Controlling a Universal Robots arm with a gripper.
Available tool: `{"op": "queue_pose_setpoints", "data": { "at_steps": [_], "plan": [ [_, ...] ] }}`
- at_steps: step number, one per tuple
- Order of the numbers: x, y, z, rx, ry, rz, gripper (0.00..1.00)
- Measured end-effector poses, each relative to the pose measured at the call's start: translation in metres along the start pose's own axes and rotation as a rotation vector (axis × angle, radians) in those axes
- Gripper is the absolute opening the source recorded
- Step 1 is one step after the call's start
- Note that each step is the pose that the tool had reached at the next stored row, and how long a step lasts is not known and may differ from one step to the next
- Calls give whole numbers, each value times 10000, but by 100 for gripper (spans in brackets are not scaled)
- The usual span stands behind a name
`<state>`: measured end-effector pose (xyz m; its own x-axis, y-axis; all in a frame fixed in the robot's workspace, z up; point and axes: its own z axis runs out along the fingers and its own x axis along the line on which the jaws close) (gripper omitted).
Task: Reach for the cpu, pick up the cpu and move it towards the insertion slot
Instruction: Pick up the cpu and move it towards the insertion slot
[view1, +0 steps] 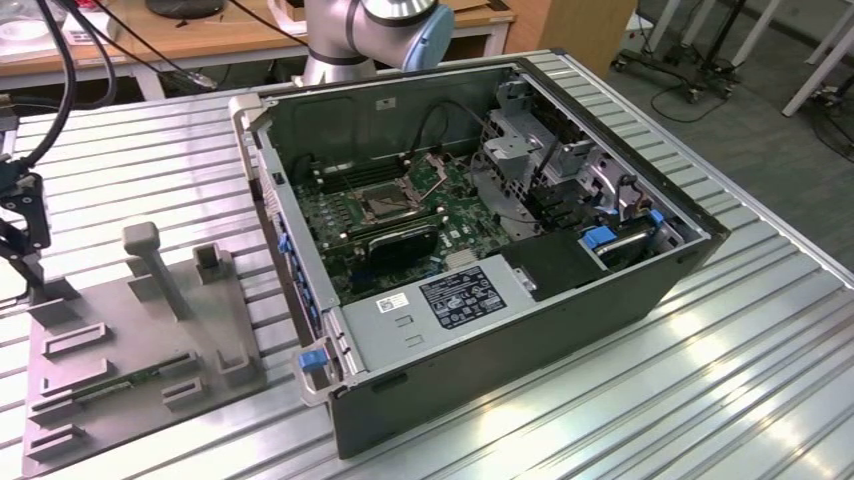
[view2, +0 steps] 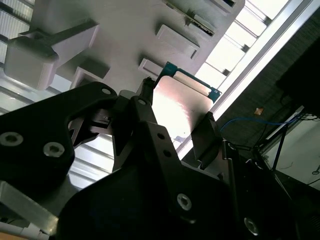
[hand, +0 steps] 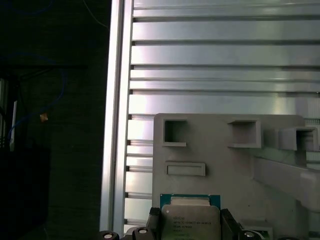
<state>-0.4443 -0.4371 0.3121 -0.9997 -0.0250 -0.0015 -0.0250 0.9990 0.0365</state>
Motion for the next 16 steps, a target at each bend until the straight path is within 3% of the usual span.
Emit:
{"op": "queue_pose_setpoints", "data": {
  "at_steps": [16],
  "plan": [
    [0, 2, -60, -1, -2, 0, 55]
  ]
}}
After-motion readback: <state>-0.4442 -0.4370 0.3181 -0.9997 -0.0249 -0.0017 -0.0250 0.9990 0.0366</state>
